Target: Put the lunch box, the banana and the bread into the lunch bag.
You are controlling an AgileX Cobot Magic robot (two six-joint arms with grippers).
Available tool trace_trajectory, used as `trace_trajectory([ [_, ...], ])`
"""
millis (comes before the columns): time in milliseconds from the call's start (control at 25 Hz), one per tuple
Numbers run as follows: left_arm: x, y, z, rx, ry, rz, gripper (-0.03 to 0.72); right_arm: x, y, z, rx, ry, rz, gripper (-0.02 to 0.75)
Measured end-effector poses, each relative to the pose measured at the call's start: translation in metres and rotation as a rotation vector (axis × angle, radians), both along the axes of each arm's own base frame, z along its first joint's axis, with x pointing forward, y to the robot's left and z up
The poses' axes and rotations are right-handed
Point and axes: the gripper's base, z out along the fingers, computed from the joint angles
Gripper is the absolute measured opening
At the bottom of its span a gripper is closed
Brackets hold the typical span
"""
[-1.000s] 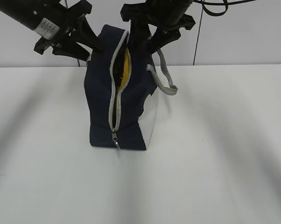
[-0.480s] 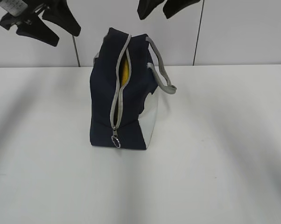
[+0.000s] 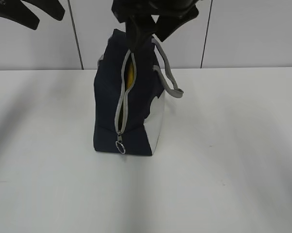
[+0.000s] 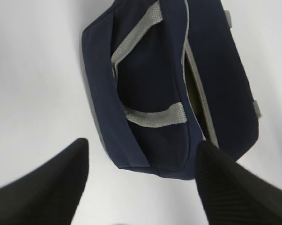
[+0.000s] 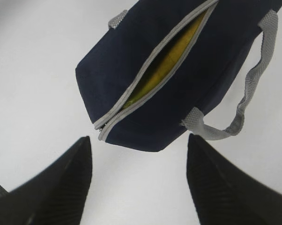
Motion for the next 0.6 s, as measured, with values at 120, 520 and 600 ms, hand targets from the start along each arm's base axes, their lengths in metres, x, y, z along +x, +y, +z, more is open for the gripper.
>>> trace_trajectory([
  [120,-0.014,0.002,0.003,0.001,0.004,0.000,0.484,-0.013,-0.007,0.003,0.038,-0.048,0.002,0.470],
  [520,-0.041,0.006,-0.019,0.027,0.091,-0.016,0.480,-0.069,-0.035,-0.065,0.223,-0.203,0.031,0.470],
  [600,-0.042,0.006,-0.020,0.023,0.095,-0.018,0.477,-0.081,-0.043,-0.086,0.227,-0.234,0.037,0.470],
])
